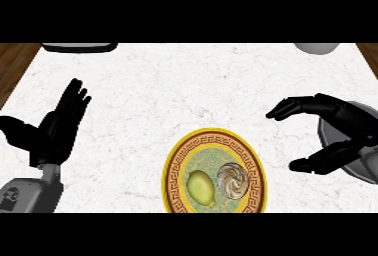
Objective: Pick the cupcake from the plate and place it in the pan
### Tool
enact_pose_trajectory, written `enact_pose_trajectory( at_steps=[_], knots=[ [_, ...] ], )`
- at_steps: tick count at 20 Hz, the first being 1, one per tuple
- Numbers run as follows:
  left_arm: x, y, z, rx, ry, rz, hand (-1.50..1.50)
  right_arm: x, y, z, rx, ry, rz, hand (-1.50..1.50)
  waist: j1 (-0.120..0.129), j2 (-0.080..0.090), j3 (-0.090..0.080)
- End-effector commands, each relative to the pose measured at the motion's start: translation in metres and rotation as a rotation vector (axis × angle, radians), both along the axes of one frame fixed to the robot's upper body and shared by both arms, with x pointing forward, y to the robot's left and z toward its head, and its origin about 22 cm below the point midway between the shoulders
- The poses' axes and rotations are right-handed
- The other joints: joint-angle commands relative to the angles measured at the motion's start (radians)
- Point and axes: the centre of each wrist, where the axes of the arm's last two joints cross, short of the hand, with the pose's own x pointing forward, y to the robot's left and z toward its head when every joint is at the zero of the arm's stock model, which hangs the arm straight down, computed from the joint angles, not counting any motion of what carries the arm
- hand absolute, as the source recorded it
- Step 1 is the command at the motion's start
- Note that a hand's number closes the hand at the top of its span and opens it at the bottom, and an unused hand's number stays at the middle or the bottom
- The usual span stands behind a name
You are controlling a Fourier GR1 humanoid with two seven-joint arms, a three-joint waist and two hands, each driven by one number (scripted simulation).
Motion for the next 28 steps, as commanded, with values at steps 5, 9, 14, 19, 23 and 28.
enact_pose_trajectory(
  at_steps=[5, 9, 14, 19, 23, 28],
  knots=[
    [-0.002, 0.01, -0.004, 0.003, 0.005, 0.002, 0.0, 0.023, 0.002, 0.045, -0.163, -0.188, 0.163, -1.5, -0.009, -0.003, -0.003],
    [0.008, -0.009, 0.005, 0.018, 0.01, 0.003, 0.0, 0.024, 0.056, 0.053, -0.372, -0.29, 0.201, -1.5, -0.002, -0.003, -0.003],
    [0.0, 0.001, 0.01, 0.019, 0.018, 0.01, 0.0, 0.012, 0.088, 0.074, -0.568, -0.367, 0.235, -1.5, -0.007, -0.006, -0.003],
    [0.006, -0.009, -0.002, 0.008, 0.007, 0.011, 0.0, -0.004, 0.13, 0.063, -0.816, -0.373, 0.31, -1.5, -0.013, -0.005, -0.004],
    [0.004, 0.002, 0.001, 0.008, 0.022, 0.011, 0.0, -0.015, 0.125, 0.037, -1.007, -0.328, 0.4, -1.5, -0.015, -0.004, -0.003],
    [0.008, -0.002, 0.003, 0.016, 0.014, 0.019, 0.0, -0.039, 0.135, 0.048, -1.021, -0.39, 0.421, -1.5, -0.022, -0.005, -0.003]
  ],
)
